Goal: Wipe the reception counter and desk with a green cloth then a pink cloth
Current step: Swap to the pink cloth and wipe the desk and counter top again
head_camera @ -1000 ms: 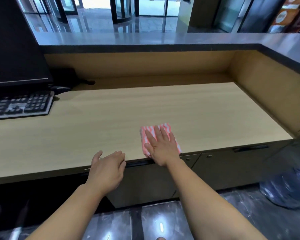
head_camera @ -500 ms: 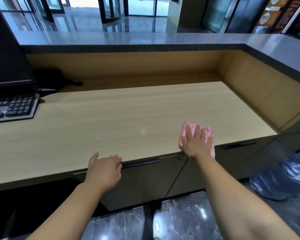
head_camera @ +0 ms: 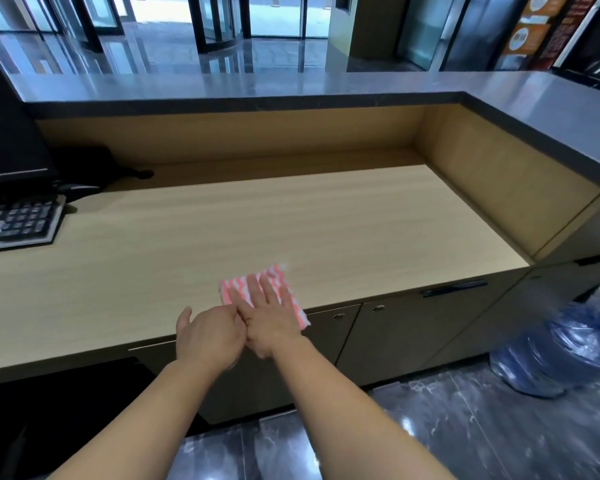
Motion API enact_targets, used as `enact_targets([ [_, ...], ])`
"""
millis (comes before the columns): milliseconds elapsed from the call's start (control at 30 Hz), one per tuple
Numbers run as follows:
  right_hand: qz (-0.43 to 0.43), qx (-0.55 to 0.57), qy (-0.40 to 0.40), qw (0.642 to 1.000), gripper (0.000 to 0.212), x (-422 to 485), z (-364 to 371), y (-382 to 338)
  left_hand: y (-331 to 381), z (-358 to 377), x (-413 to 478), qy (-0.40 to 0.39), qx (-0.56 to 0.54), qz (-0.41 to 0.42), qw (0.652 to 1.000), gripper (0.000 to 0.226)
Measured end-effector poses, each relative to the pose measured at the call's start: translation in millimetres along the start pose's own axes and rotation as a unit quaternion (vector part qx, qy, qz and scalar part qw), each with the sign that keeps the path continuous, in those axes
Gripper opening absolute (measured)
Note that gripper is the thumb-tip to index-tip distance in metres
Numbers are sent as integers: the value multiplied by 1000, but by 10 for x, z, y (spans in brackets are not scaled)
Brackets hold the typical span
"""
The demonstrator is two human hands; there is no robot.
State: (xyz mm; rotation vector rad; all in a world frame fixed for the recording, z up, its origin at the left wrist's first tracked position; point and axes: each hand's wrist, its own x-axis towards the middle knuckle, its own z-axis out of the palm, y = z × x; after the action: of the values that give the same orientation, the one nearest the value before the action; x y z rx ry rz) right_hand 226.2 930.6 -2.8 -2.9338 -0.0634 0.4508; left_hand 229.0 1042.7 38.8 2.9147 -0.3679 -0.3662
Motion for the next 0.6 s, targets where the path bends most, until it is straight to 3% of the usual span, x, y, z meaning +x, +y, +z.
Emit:
enact_targets([
  [133,-41,17,15,999,57,-44,-61,353,197,3,2,-1,-9,29,1000,34],
  [200,-38,-19,14,999,65,-90,-78,611,318,10,18,-2,-12,34,999,36],
  [267,-26,-44,17,999,74,-172,-110,902,467,49,34,-4,-8,37,999,37],
  [433,28,-32,24,999,66,-406,-158,1736,897,161,74,-22,-17,58,998,37],
  [600,73,-20,33,997,73,-687,-292,2417,1250,162,117,-45,-12,60,997,30],
])
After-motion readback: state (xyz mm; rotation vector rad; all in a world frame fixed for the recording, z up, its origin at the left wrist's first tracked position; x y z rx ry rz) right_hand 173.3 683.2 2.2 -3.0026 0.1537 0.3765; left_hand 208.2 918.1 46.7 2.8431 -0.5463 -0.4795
